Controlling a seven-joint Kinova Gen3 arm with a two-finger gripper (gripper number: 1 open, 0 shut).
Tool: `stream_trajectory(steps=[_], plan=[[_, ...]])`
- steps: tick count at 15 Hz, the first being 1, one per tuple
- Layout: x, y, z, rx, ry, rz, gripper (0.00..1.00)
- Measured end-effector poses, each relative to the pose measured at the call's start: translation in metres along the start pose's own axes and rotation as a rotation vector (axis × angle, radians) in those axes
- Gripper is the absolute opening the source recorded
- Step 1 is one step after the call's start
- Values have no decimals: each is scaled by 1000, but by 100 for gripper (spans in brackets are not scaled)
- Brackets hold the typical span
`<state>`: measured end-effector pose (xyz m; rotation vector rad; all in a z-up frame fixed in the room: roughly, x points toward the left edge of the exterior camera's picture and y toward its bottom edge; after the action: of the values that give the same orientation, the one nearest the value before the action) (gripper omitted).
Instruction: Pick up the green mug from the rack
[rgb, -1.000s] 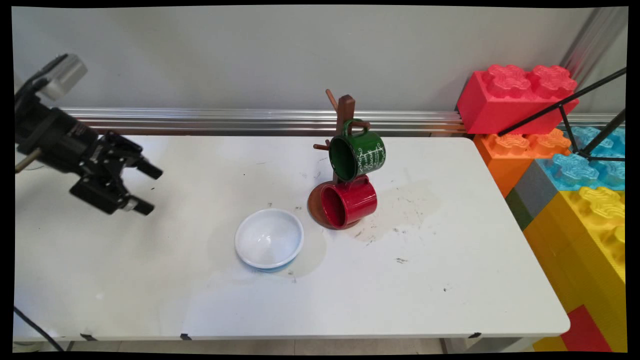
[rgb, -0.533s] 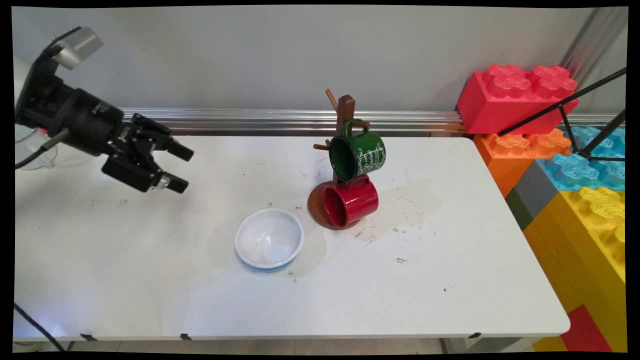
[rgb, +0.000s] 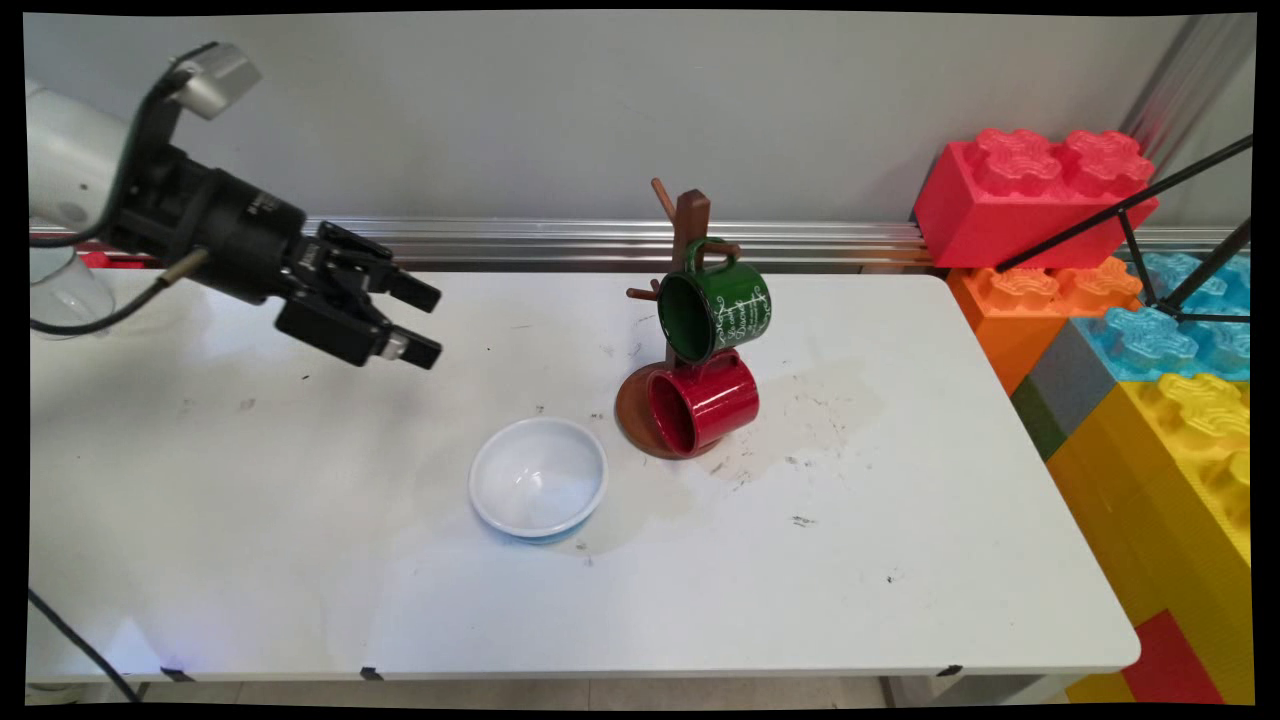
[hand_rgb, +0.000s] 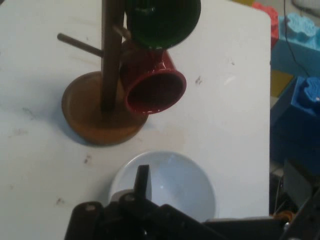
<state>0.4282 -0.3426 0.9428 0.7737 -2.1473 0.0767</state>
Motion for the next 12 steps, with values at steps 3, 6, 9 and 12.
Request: stream_trajectory(steps=[3,6,9,12], plan=[[11,8,15,1,15,-38,100],[23,20,33,1,34,-87,100],[35,33,51,4,52,-135,100],[43,41,66,7,67,-173,100]])
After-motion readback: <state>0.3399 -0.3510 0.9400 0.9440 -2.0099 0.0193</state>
